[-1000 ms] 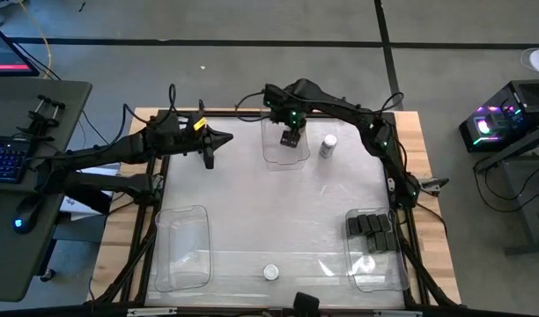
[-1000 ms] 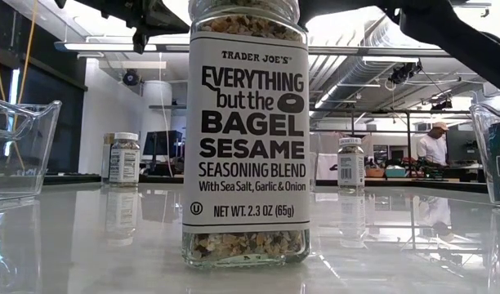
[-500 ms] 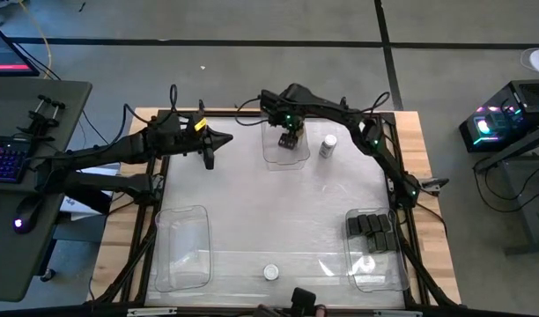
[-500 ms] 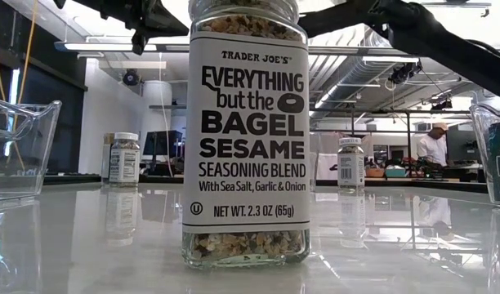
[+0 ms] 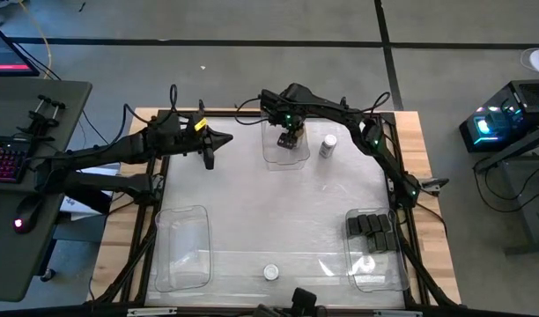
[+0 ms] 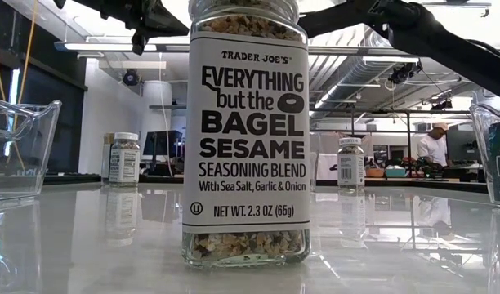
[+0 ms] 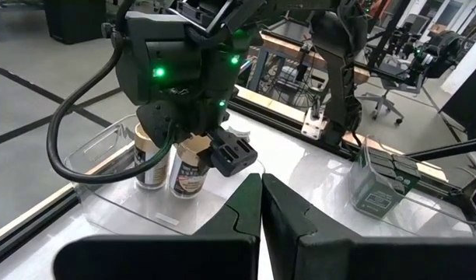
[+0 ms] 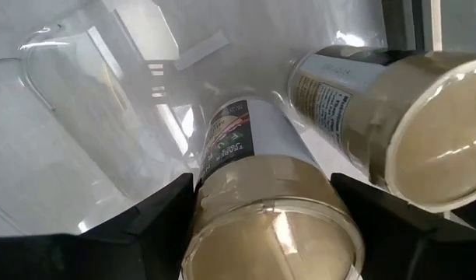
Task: Sort spices by type
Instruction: Put the gold spice bottle into the top transparent bin
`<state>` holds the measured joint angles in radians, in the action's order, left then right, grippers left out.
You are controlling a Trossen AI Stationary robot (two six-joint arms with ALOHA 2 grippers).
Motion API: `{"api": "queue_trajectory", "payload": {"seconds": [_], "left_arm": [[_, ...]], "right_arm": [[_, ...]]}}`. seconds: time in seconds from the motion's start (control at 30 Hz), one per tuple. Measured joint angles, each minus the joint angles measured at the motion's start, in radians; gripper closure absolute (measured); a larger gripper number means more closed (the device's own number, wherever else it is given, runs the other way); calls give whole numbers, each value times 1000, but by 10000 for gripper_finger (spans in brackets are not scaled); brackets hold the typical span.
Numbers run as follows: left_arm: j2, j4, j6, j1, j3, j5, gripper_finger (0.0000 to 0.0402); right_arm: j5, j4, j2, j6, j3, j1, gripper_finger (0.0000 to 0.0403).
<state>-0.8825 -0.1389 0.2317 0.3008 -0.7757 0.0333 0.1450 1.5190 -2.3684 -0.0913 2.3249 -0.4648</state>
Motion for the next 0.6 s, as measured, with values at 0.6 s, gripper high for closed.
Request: {"api": "queue_trajectory", "payload": {"seconds": [0.6], "left_arm": [[0,0,0,0,0,0,401]], "right_arm": [[-4,-20,0,-48,0,-2,125]]}}
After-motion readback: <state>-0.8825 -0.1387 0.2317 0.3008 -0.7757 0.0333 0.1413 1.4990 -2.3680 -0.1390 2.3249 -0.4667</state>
